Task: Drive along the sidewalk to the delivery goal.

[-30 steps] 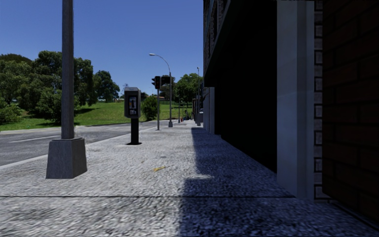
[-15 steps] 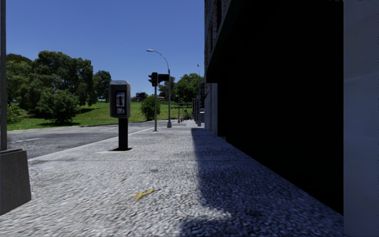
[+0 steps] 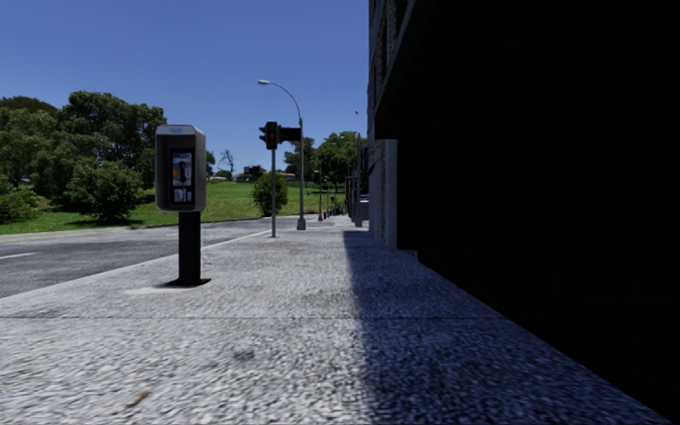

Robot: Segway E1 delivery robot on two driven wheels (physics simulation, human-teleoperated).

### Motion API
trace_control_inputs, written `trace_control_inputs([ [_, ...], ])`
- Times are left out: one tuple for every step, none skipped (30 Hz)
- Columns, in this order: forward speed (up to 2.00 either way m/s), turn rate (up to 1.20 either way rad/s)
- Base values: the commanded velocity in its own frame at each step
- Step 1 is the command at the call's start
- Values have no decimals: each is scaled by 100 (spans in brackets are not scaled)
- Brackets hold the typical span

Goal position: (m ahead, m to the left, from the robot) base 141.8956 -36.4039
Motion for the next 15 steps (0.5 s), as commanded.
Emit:
trace_control_inputs([
  [200, 0],
  [200, 0],
  [200, 0],
  [200, 0],
  [200, 0],
  [200, 0],
  [200, 0],
  [200, 0],
  [200, 0],
  [200, 0],
  [200, 0],
  [200, 0],
  [200, 0],
  [200, 0],
  [200, 0],
])
